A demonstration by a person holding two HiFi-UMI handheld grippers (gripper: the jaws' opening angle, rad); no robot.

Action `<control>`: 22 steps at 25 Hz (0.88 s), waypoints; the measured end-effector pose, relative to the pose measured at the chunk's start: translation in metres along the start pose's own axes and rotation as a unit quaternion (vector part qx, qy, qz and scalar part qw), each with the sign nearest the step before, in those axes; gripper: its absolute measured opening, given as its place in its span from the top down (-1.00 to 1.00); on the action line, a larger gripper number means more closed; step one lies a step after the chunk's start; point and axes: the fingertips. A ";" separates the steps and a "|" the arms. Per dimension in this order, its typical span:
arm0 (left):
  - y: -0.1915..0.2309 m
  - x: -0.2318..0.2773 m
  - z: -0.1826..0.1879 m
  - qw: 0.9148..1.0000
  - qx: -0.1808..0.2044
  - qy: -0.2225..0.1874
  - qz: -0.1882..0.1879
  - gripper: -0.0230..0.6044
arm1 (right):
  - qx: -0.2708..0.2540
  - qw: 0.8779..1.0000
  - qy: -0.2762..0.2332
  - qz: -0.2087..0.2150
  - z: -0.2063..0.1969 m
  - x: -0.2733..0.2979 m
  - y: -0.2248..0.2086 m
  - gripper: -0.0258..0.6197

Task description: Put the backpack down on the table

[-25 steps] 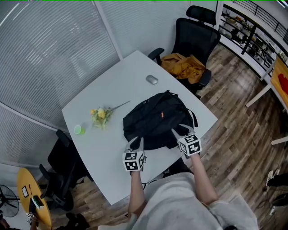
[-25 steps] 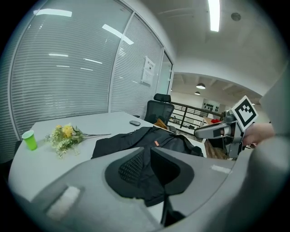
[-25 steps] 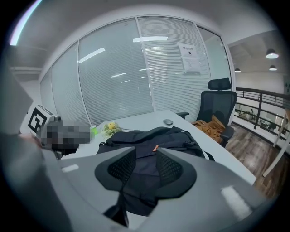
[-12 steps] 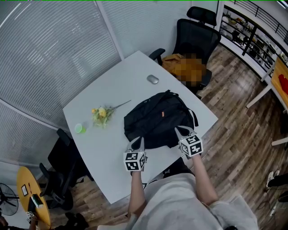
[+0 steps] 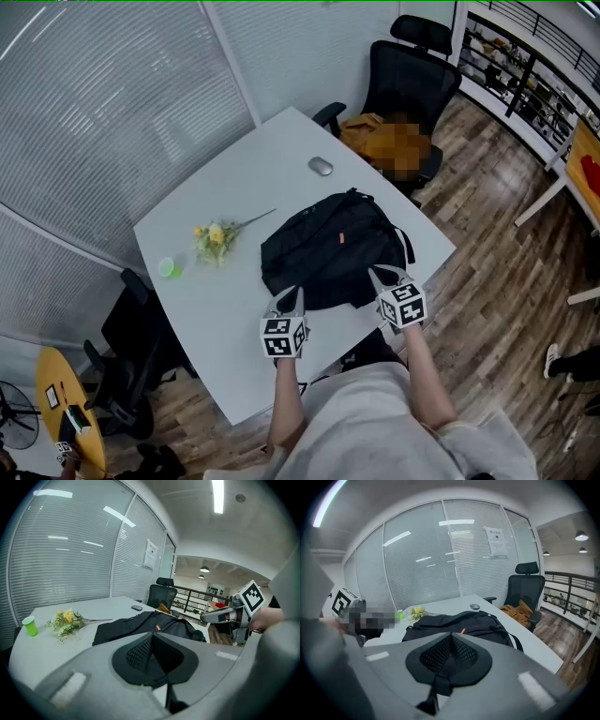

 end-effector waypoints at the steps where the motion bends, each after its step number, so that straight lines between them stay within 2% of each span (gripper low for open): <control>1: 0.001 0.000 0.000 1.000 -0.001 0.000 0.001 0.93 | -0.001 1.000 0.002 0.001 -0.001 0.000 0.001 0.92; 22: -0.009 -0.004 -0.008 1.000 -0.002 0.011 -0.010 0.93 | 0.000 1.000 0.007 -0.005 -0.007 -0.007 0.000 0.92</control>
Point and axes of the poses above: the fingertips, and each gripper's own axes: x forward along the fingers, y to its left, z out of its top, and after that the axes turned 15 degrees about x, right-handed
